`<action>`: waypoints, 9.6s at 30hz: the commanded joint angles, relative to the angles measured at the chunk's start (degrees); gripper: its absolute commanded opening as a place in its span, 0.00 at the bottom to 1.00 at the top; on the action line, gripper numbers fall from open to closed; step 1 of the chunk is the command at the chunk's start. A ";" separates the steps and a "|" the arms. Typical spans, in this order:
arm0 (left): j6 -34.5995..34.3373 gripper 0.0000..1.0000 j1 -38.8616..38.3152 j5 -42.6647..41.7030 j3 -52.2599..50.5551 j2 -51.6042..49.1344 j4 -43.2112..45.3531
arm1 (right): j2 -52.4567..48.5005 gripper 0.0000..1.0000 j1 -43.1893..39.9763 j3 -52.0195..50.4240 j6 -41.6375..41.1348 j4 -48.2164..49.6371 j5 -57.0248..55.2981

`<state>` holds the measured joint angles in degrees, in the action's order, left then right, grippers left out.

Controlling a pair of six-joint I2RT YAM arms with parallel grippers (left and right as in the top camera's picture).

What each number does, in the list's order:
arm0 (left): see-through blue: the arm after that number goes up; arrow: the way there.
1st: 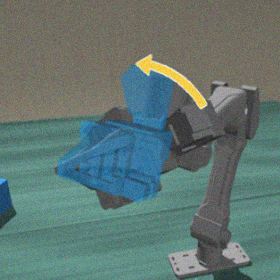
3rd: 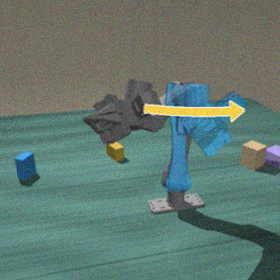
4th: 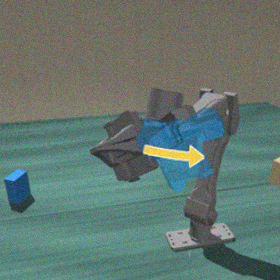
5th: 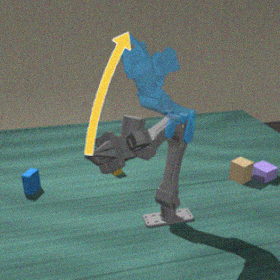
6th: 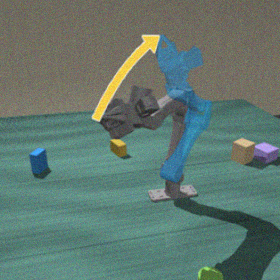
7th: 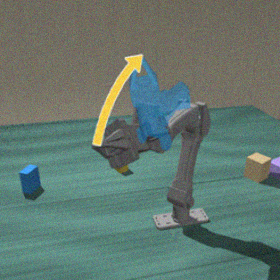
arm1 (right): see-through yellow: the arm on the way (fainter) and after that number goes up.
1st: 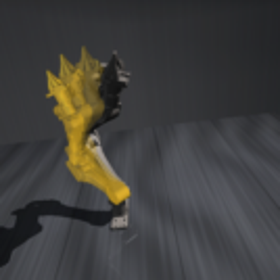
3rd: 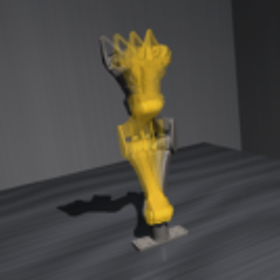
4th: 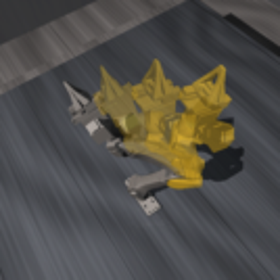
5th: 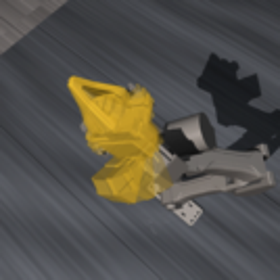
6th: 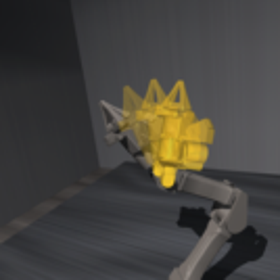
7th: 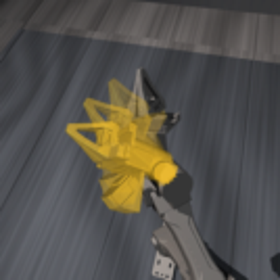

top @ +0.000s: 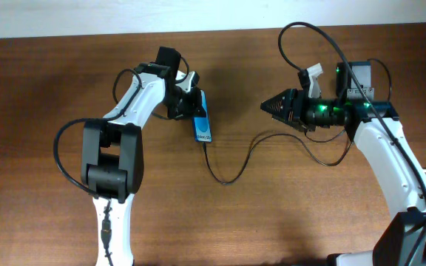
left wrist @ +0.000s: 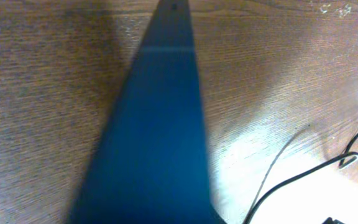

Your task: Plug charger to phone and switch on socket

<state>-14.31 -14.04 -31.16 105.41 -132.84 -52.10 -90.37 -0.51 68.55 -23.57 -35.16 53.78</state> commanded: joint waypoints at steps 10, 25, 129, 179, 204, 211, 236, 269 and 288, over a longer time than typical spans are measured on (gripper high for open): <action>1.14 0.21 -0.22 3.02 0.26 1.81 -0.55 | -0.11 0.66 -0.24 0.33 0.87 -0.04 -0.46; 1.14 0.38 -0.22 7.19 0.26 1.81 -1.73 | -0.11 0.66 -0.24 0.33 0.90 -0.31 -0.46; 2.45 0.99 8.57 14.49 9.88 28.92 -17.66 | -34.71 0.84 -34.32 45.99 16.63 -28.48 -37.97; 2.45 0.99 8.57 14.49 9.88 28.92 -17.66 | -41.29 0.91 -29.83 39.50 26.16 -17.25 -41.46; 2.45 0.99 8.57 14.49 9.86 28.92 -17.66 | -41.29 0.92 -29.75 34.38 26.10 -10.82 -40.26; 2.45 0.99 8.57 14.49 9.88 28.92 -17.66 | -41.29 0.92 -28.81 33.70 25.03 -9.86 -40.28; 2.45 0.99 8.57 14.49 9.88 28.92 -17.66 | -41.29 0.92 -26.99 32.94 23.54 -11.41 -39.21; 2.43 0.99 8.57 14.49 9.88 28.92 -17.66 | -41.29 0.92 -23.65 32.87 19.32 -12.39 -41.62; 2.43 0.99 8.57 14.49 9.88 28.92 -17.66 | -41.27 0.93 -29.55 33.00 11.28 -11.28 -37.73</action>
<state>-12.40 -5.80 -17.08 115.72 -104.38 -69.67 -130.56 -30.70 102.04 -12.03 -46.02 15.18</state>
